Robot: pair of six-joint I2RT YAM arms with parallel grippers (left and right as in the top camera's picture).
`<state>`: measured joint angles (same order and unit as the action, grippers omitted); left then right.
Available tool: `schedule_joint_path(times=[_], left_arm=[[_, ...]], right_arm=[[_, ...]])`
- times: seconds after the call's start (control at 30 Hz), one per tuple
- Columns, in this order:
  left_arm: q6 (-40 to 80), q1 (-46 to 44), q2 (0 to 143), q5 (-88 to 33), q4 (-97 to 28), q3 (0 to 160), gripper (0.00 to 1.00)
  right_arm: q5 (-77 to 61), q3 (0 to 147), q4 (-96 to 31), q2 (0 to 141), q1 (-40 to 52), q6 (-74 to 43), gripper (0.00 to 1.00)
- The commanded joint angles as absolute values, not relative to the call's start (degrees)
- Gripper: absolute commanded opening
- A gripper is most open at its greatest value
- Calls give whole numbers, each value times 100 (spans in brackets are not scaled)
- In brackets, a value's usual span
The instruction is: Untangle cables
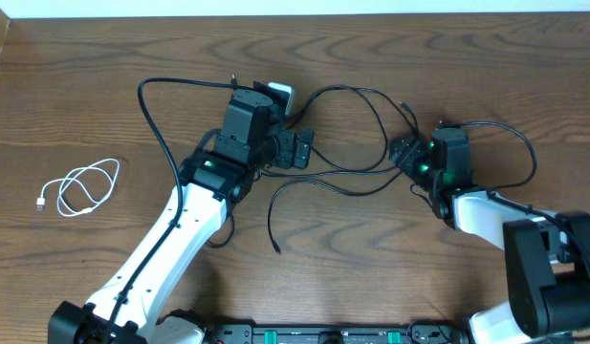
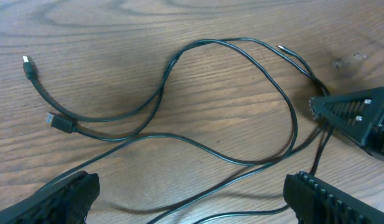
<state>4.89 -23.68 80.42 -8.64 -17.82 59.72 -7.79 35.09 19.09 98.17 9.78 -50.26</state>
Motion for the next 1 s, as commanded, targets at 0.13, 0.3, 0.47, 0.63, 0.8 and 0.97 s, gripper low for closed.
schedule_joint_path(times=[0.13, 0.3, 0.47, 0.63, 0.8, 0.97], left_arm=[[502, -2370, 8053, -849, -1796, 6023, 100], [499, -2370, 8053, -849, -1798, 6023, 100], [502, -2370, 8053, -849, -1796, 6023, 100], [502, -2370, 8053, -849, -1798, 6023, 99], [502, -2370, 8053, -849, -1798, 6023, 99], [499, -2370, 8053, -849, -1796, 6023, 99]], right_arm=[[-764, 3295, 2316, 10595, 941, -5312, 37], [-607, 3295, 2357, 10608, 941, -5400, 25], [-711, 3295, 2386, 10606, 934, -5402, 1], [-878, 3295, 2405, 10604, 917, -5400, 1], [-2027, 3295, 2899, 10468, 703, -4904, 1], [-3260, 3295, 3138, 9832, 436, -4346, 1]])
